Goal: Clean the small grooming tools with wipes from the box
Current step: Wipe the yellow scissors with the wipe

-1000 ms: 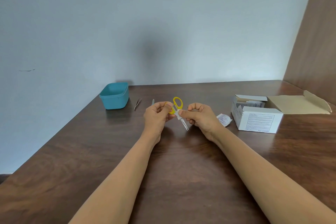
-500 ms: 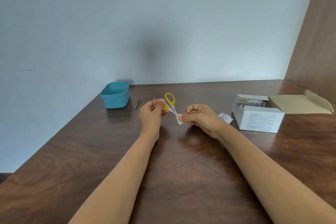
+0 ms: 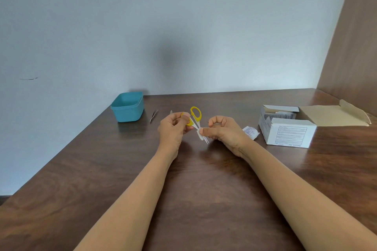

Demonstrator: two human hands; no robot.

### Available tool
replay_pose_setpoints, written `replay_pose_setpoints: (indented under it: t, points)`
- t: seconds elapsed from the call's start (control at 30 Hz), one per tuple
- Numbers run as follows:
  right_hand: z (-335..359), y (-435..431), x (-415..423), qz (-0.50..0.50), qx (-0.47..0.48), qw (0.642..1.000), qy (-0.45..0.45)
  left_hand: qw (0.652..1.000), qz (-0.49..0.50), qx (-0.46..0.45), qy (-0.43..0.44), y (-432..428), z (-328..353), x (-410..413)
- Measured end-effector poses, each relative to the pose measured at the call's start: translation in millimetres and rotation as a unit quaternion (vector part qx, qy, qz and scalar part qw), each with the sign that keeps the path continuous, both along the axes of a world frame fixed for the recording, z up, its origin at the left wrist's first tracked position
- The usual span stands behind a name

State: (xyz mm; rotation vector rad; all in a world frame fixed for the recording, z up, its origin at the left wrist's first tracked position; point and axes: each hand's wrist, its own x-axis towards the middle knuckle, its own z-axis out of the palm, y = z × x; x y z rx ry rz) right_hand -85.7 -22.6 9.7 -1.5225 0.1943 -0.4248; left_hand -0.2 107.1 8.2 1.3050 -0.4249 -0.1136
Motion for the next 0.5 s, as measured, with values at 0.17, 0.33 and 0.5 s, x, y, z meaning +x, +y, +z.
replay_pose_setpoints:
  t: [0.17,0.33,0.5]
  points:
    - [0.9,0.4,1.2,0.013,0.007,1.0,-0.002,0.998,0.038,-0.034,0.042,-1.0,1.2,1.9]
    - [4.2,-0.3,-1.4,0.036,0.004,0.999,0.012,0.995,0.071,-0.04,0.057,1.2,1.5,6.4]
    - [1.1,-0.3,-1.3,0.017,0.021,1.0,-0.003,0.999,-0.004,-0.005,0.038,0.4,0.5,2.0]
